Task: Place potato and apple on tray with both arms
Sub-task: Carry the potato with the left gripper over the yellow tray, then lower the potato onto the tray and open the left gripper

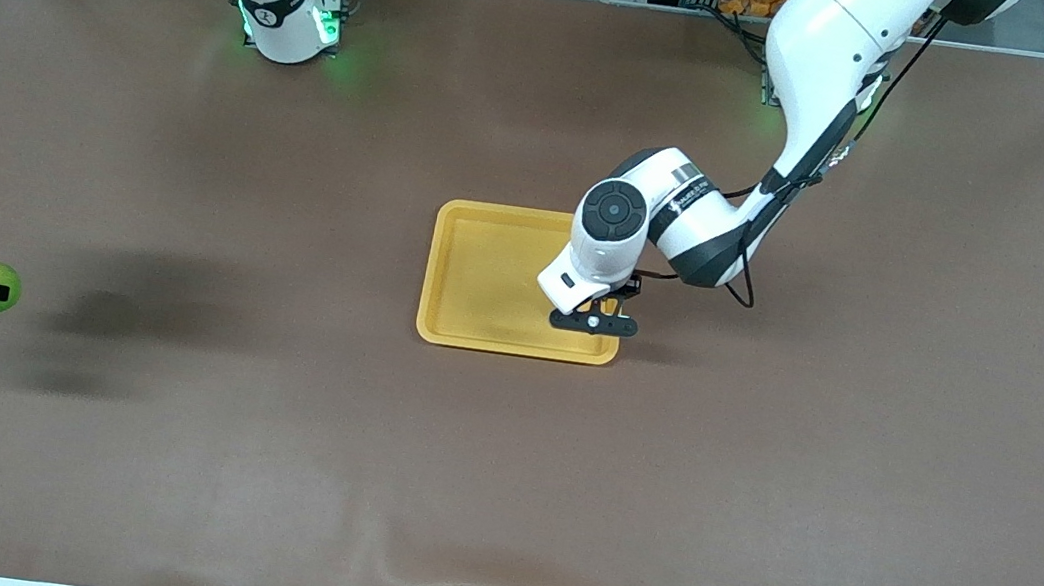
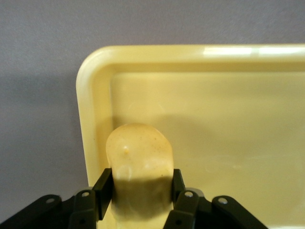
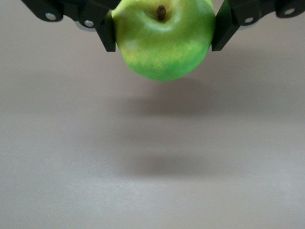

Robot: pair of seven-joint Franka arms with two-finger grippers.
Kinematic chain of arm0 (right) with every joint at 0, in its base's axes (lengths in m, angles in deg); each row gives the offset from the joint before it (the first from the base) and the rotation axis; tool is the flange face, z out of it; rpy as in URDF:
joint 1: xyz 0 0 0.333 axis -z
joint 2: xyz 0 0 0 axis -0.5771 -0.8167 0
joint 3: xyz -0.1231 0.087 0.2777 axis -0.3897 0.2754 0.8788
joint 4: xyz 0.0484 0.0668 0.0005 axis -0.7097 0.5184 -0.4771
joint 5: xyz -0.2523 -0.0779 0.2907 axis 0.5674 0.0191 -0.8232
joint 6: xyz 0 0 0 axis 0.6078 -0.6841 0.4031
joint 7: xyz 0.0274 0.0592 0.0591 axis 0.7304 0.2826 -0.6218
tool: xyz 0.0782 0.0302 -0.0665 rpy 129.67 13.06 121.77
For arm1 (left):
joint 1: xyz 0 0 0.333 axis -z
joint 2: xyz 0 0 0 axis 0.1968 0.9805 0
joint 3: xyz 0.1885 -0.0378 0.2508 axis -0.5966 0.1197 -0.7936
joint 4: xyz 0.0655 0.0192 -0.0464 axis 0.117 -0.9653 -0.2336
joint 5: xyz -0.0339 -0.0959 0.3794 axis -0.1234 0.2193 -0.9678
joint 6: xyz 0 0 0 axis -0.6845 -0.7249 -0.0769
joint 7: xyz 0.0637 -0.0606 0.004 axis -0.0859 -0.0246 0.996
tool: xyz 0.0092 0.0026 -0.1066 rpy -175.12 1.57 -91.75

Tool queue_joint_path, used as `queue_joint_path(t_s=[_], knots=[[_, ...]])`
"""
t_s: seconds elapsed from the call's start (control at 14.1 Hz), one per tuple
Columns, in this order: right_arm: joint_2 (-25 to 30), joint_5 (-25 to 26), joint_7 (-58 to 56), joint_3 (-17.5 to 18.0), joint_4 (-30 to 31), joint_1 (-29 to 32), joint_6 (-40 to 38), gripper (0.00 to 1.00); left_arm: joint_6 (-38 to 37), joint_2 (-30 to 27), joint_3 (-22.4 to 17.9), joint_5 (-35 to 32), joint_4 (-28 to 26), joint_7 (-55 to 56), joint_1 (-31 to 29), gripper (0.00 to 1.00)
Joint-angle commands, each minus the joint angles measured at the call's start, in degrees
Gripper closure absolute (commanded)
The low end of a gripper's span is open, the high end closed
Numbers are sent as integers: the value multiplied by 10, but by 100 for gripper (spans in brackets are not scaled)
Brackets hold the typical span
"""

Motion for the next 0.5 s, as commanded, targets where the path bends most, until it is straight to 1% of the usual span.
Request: queue_joint_path(t_s=[0.0, 0.21, 0.28, 0.35, 0.43], knots=[[29, 7, 27, -1, 14, -15, -31, 100, -10, 18, -5, -18, 18, 22, 14, 100], [54, 5, 64, 1, 22, -34, -67, 100, -9, 24, -5, -19, 18, 22, 14, 100], [61, 4, 73, 2, 25, -40, -74, 100, -9, 27, -6, -19, 18, 22, 14, 98], [66, 4, 82, 2, 28, -46, -76, 100, -9, 28, -7, -19, 18, 22, 14, 92], [71, 4, 89, 2, 34, -49, -77, 100, -9, 27, -7, -18, 18, 22, 14, 81]])
